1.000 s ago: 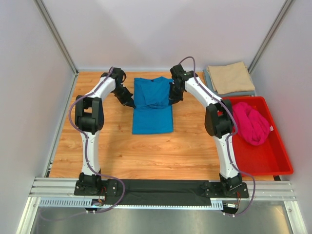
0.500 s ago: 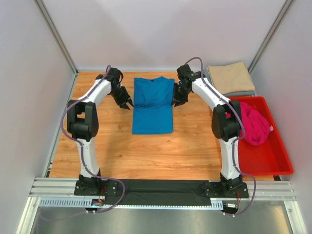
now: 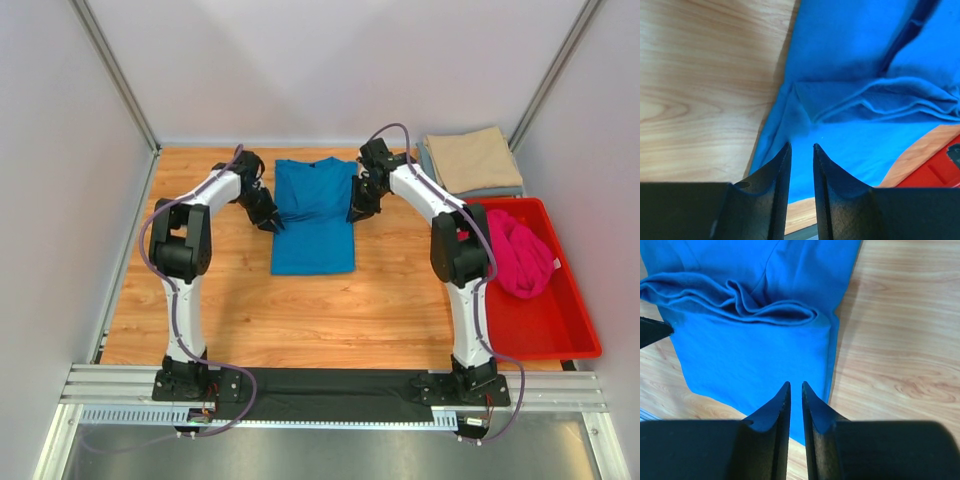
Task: Fold and stack the t-shirts
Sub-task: Fold the tshirt
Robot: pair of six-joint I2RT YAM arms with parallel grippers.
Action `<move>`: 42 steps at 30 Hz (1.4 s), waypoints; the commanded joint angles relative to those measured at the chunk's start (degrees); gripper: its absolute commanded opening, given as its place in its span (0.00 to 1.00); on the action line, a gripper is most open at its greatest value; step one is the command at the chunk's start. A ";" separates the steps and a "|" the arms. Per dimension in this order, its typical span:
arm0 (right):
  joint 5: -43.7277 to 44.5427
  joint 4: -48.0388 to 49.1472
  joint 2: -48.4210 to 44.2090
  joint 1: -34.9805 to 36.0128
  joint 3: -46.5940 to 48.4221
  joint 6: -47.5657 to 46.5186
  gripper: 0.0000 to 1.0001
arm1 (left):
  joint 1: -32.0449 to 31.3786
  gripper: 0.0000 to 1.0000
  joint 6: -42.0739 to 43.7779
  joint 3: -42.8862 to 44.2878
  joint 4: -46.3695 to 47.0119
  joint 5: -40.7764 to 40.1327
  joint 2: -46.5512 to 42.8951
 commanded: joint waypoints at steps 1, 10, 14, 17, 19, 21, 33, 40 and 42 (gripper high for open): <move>-0.98 3.95 2.11 0.11 1.73 1.50 0.15 | -0.23 0.31 0.32 3.25 1.20 0.64 1.30; -0.01 6.15 4.22 -0.07 2.88 2.47 0.14 | -0.14 0.30 -0.29 9.23 0.06 0.73 4.99; -0.45 6.94 5.27 -0.33 2.96 3.17 0.14 | -0.14 0.30 -1.35 9.86 -0.47 -1.20 4.73; -0.71 7.91 5.45 -0.86 2.79 3.61 0.14 | -0.14 0.31 -1.79 10.73 -0.39 -1.90 5.78; -0.89 8.35 5.36 -1.21 2.96 3.70 0.14 | 0.12 0.30 -2.05 11.61 -0.56 -1.91 6.66; -0.98 8.70 5.71 -1.56 3.58 3.70 0.14 | 0.30 0.30 -2.23 11.96 0.05 -2.08 7.10; -0.72 10.64 8.88 -2.79 4.55 4.23 0.16 | 1.09 0.30 -3.98 15.04 0.84 -4.10 10.61; -0.01 8.71 7.92 -3.76 5.77 4.23 0.19 | 1.18 0.35 -3.46 17.58 -4.41 -4.19 9.31; -0.36 7.65 6.25 -3.94 5.95 3.97 0.23 | 1.27 0.37 -2.23 18.29 -6.35 -4.71 6.51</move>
